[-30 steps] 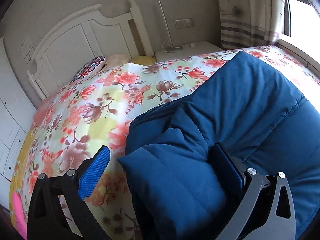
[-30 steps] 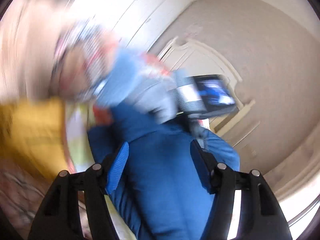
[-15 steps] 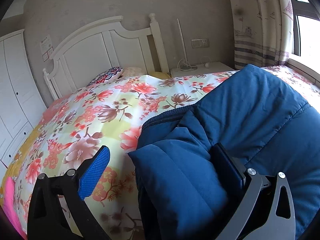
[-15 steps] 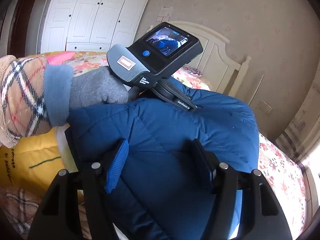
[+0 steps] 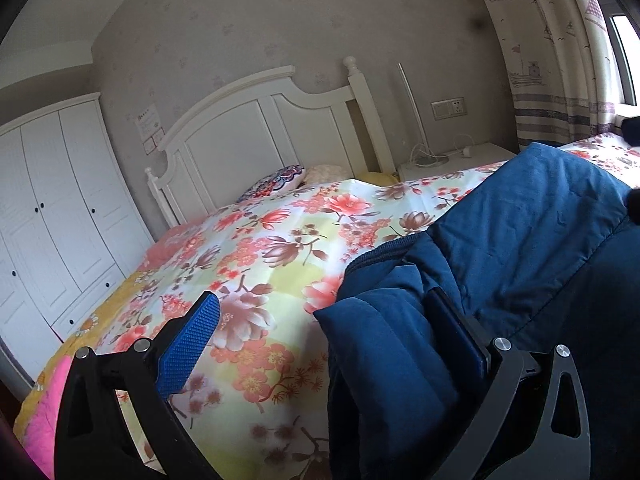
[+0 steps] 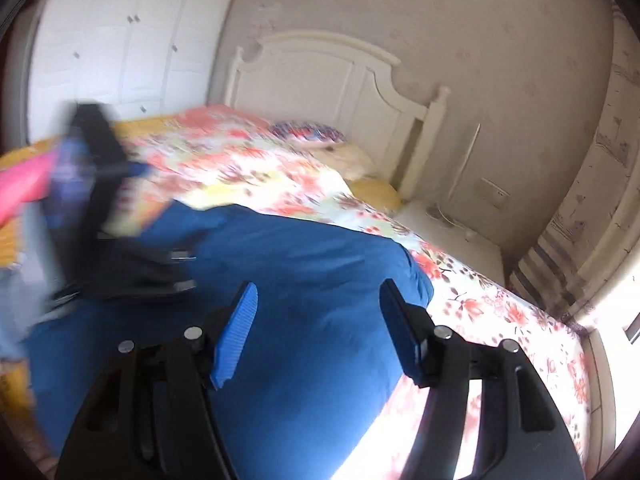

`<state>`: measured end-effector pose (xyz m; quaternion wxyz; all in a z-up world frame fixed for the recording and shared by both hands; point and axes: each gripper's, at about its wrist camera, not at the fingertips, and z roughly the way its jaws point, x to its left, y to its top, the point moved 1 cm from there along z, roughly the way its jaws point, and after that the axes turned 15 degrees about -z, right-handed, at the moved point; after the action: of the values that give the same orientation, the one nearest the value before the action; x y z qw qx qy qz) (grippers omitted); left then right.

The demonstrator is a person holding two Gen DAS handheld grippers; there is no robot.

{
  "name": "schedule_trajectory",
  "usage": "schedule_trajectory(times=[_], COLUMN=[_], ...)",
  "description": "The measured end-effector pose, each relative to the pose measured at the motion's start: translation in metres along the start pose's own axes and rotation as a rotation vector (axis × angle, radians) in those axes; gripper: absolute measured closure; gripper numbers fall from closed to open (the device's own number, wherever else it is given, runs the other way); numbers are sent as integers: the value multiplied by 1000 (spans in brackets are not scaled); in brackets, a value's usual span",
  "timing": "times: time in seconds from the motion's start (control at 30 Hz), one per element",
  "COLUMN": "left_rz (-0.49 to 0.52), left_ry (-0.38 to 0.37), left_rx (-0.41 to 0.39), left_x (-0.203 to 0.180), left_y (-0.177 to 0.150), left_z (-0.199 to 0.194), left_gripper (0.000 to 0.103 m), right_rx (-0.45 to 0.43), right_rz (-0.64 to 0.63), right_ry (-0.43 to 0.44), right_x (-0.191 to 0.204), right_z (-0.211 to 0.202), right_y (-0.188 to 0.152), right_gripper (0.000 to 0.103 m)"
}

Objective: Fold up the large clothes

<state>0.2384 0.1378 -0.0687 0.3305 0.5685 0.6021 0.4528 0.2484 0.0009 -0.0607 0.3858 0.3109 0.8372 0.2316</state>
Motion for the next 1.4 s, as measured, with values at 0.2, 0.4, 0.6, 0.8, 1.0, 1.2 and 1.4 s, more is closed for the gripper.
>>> schedule_trajectory(times=[0.2,0.4,0.6,0.8,1.0,1.2,1.4], left_rz=[4,-10,-31,-37,-46,-60,-71], left_ry=[12,7,1,-8,-16,-28,-12], left_rx=[10,7,43,44,60,73,71], left_x=[1,3,8,10,12,15,16], left_y=[0,-1,0,-1,-1,-1,-2], left_z=[3,2,10,11,15,17,17], left_gripper=[4,4,4,4,4,4,4], right_rx=[68,73,242,214,291,102,265], right_rz=[94,173,113,171,148,100,10], right_ry=[84,66,165,89,124,59,155], right_x=[-16,-45,-46,-64,-58,-45,-7], right_z=[32,51,116,111,128,59,112], right_y=[-1,23,23,31,25,61,56], right_gripper=[40,41,36,32,30,30,25])
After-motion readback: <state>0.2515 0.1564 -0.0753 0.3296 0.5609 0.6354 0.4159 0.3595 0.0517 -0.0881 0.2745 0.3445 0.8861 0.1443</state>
